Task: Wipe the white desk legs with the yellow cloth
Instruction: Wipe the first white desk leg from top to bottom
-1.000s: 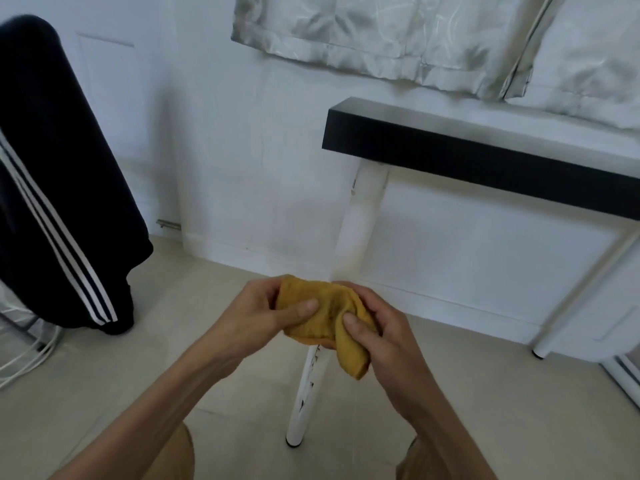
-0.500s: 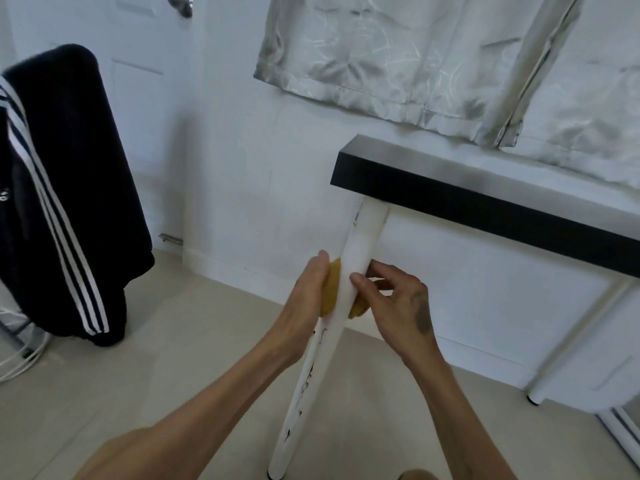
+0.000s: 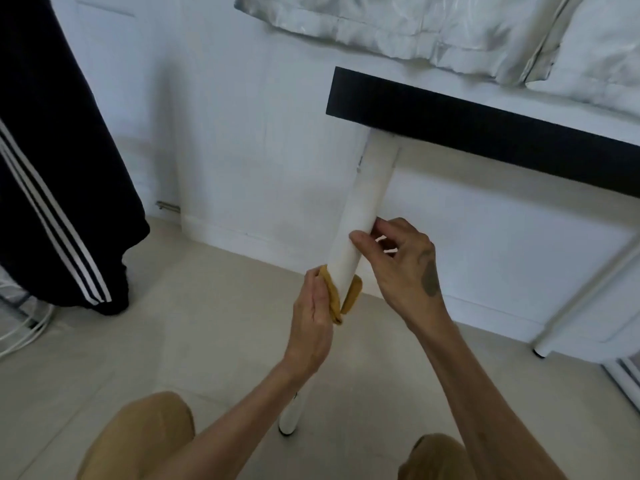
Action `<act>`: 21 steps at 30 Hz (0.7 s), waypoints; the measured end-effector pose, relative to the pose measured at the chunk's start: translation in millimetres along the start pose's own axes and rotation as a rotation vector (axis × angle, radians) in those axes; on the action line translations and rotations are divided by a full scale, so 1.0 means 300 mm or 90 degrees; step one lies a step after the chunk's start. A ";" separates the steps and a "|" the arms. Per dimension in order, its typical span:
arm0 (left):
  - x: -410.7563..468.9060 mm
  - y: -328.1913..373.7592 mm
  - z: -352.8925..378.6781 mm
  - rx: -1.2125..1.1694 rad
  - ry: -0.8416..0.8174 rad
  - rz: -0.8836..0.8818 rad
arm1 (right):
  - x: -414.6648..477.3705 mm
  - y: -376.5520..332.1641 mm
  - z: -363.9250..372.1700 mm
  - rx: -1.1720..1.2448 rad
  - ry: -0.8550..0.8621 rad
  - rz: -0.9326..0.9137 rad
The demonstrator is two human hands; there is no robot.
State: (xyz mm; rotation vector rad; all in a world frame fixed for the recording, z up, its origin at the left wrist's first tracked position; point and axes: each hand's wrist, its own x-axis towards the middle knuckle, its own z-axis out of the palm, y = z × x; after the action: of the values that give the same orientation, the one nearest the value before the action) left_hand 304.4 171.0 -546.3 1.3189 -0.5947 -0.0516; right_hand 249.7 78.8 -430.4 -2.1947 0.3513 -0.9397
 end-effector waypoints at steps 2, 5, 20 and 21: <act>-0.069 -0.112 -0.018 0.015 0.008 -0.119 | -0.011 0.009 0.016 0.042 -0.023 0.013; -0.120 -0.239 -0.068 0.013 -0.012 -0.363 | -0.034 0.020 0.037 0.111 -0.050 0.031; -0.025 -0.058 -0.010 -0.003 0.015 -0.155 | -0.103 0.127 0.127 0.093 -0.052 0.024; -0.062 -0.108 0.003 0.008 0.059 -0.130 | -0.103 0.131 0.131 0.098 -0.050 0.028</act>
State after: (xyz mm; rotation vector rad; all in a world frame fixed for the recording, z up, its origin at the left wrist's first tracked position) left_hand 297.7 168.1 -583.0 1.3826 -0.3801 -0.1533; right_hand 257.4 86.0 -493.1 -2.0687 0.2788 -0.8258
